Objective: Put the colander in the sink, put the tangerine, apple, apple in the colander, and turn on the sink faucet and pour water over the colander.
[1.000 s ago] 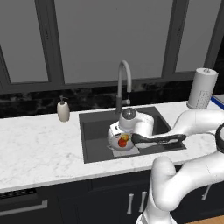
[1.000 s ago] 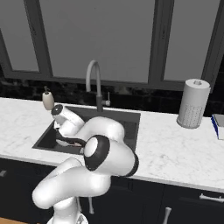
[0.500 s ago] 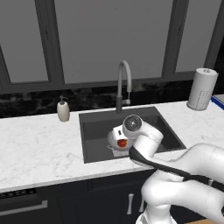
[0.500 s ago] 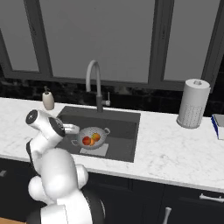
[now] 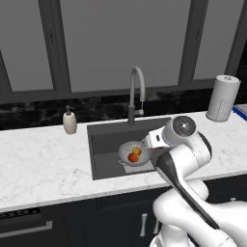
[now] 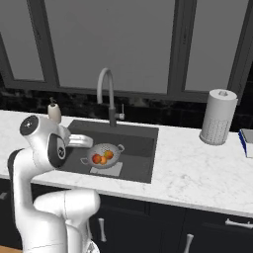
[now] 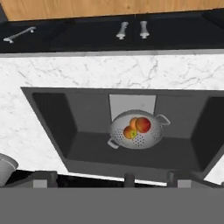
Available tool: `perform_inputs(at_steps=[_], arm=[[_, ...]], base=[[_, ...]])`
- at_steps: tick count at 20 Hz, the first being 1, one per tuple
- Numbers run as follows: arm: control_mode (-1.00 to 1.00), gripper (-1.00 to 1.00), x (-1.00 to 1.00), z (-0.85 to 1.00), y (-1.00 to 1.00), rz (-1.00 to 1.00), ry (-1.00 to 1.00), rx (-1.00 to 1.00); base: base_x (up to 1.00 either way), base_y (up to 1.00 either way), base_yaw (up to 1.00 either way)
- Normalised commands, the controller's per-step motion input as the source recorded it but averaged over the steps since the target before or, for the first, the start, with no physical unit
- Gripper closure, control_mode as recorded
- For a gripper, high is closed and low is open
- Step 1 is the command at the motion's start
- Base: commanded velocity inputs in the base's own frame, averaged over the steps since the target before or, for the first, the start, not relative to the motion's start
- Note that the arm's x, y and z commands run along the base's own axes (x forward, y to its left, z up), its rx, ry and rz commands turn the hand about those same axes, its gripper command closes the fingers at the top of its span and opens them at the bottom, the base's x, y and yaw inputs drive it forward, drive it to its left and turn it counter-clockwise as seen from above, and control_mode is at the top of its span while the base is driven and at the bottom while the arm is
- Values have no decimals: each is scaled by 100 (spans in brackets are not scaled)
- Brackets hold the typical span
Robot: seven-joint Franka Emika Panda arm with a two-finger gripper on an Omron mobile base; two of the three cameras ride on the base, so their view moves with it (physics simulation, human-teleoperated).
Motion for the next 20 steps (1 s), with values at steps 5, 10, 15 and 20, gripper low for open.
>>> perform_inputs(at_steps=[5,10,15,20], arm=[[-100,-100,-18,73,-61,-1,0,19],[-100,-100,6,12,-41,-16,-1,17],[-100,-100,50,0,-41,-10,-3,11],[-100,-100,52,0,-43,6,-9,17]], base=[[0,0,0],[0,0,0],[0,0,0],[0,0,0]])
